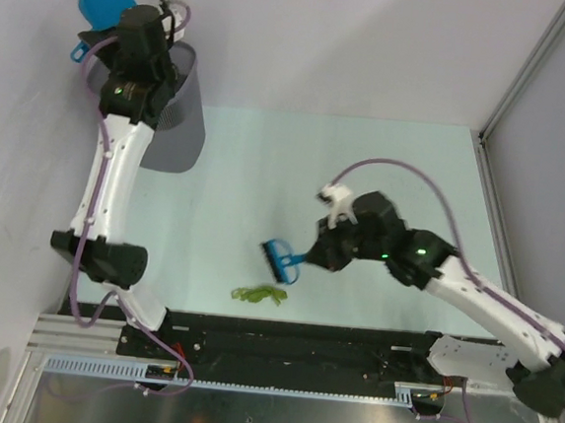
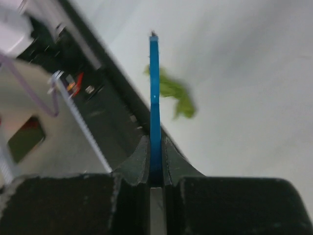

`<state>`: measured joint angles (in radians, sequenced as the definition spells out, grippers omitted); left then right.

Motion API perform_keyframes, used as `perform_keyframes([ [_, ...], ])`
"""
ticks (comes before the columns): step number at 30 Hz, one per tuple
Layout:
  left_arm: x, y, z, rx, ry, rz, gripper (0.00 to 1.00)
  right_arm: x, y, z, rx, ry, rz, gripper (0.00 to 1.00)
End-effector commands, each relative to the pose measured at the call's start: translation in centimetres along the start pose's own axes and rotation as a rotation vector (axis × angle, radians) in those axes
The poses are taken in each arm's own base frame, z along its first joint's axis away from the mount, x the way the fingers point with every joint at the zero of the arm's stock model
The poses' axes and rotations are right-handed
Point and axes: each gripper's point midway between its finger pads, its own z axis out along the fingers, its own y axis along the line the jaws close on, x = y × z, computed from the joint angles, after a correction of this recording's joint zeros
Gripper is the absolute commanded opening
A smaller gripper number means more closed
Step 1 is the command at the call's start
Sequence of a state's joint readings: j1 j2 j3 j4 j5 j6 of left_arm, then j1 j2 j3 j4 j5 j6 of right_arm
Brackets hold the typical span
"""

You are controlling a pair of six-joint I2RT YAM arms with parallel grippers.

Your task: Sweep away the paper scraps from the table

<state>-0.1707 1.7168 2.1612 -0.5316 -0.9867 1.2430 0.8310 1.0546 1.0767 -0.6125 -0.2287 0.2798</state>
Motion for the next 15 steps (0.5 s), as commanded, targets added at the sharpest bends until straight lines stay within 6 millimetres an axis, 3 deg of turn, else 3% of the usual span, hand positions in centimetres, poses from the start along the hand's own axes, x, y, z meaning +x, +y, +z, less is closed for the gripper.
perform_keyframes([
  [1,1.2,5.3,-3.5,-0.042,-0.19,-0.364,0.0,2.6,7.5,5.0,-0.321,0.133,-0.085,0.0],
  [3,0.9,4.3,-3.7,-0.008,-0.231,-0.411,0.0,2.8,9.9,6.5,-0.409,0.146,-0.049,0.0],
  [4,1.3,4.7,-4.3,-0.006,-0.249,-0.442,0.0,3.8,10.0,8.2,-0.425,0.196,-0.012,0.0],
  [6,0.7,3.1,-4.5,0.045,-0.29,-0.481,0.0,3.7,9.8,10.3,-0.413,0.21,0.092,0.0],
  [7,1.1,3.3,-5.1,0.052,-0.307,-0.508,0.0,4.6,8.8,12.1,-0.371,0.246,0.137,0.0],
  [8,0.9,2.0,-5.0,0.083,-0.314,-0.519,0.0,4.8,7.7,13.1,-0.338,0.258,0.171,0.0],
  [10,0.9,1.5,-5.7,0.11,-0.343,-0.537,0.0,5.6,6.4,14.3,-0.293,0.286,0.217,0.0],
  [12,0.9,-0.5,-5.8,0.151,-0.341,-0.524,0.0,6.9,4.1,15.2,-0.22,0.328,0.238,0.0],
  [13,1.1,-0.5,-6.3,0.158,-0.359,-0.536,0.0,7.2,2.5,15.5,-0.162,0.327,0.216,0.0],
  [14,1.0,-2.0,-6.3,0.19,-0.358,-0.532,0.0,8.3,0.8,15.3,-0.1,0.367,0.214,0.0],
  [15,0.9,-2.5,-6.5,0.207,-0.371,-0.536,0.0,8.2,-1.9,15.3,-0.028,0.365,0.229,0.0],
])
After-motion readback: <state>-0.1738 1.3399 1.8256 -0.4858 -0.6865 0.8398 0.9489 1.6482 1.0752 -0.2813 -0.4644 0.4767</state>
